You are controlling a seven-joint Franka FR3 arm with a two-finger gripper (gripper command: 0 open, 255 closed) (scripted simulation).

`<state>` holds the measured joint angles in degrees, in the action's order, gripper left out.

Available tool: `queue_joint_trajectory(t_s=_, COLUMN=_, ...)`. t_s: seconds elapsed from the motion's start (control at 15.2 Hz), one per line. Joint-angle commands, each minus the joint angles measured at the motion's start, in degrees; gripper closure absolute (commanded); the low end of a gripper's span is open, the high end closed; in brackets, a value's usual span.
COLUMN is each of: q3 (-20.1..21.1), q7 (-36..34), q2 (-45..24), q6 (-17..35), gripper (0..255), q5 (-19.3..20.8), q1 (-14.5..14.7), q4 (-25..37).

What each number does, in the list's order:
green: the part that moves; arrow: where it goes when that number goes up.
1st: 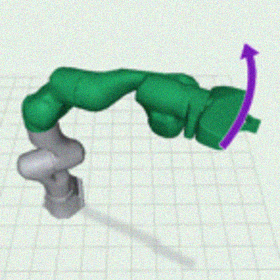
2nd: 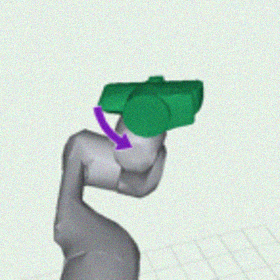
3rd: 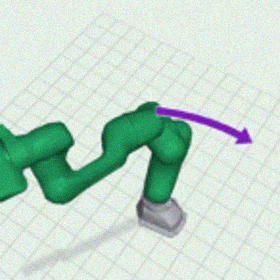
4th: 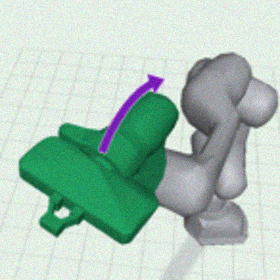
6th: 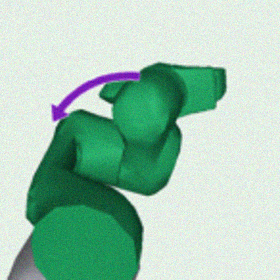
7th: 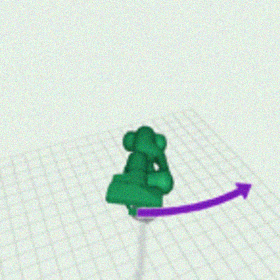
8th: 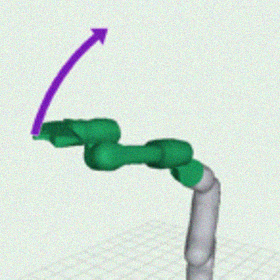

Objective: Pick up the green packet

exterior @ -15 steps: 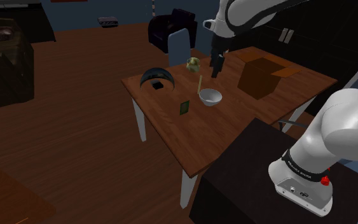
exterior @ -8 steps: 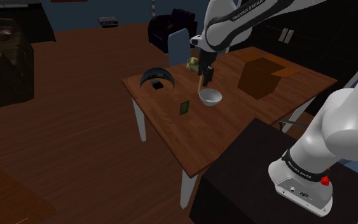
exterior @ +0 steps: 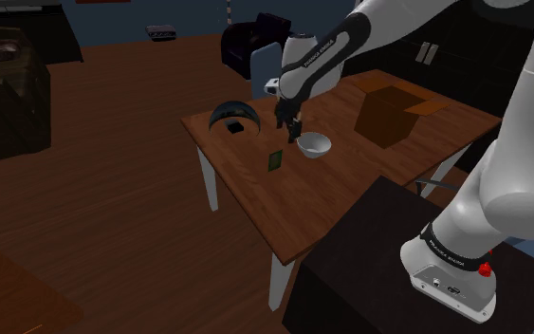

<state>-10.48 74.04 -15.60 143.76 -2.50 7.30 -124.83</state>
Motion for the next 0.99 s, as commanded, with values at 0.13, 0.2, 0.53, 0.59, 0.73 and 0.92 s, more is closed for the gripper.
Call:
queue_joint_trajectory(t_s=0.13, q3=2.04, q7=6.61, q2=-8.50, q6=2.46, gripper=0, q5=-0.46, q1=-1.04, q4=5.76)
queue_joint_trajectory(t_s=0.2, q3=2.59, q7=8.06, q2=-10.69, q6=2.98, gripper=0, q5=-0.37, q1=-1.33, q4=7.38)
queue_joint_trajectory(t_s=0.53, q3=3.61, q7=10.20, q2=-15.78, q6=5.27, gripper=0, q5=-0.36, q1=-1.92, q4=10.11)
queue_joint_trajectory(t_s=0.59, q3=3.69, q7=10.24, q2=-16.43, q6=5.80, gripper=0, q5=-0.44, q1=-1.99, q4=10.22)
queue_joint_trajectory(t_s=0.73, q3=3.86, q7=10.32, q2=-17.73, q6=6.84, gripper=0, q5=-0.61, q1=-2.12, q4=10.48)
queue_joint_trajectory(t_s=0.92, q3=3.99, q7=10.37, q2=-18.78, q6=7.65, gripper=0, q5=-0.74, q1=-2.22, q4=10.72)
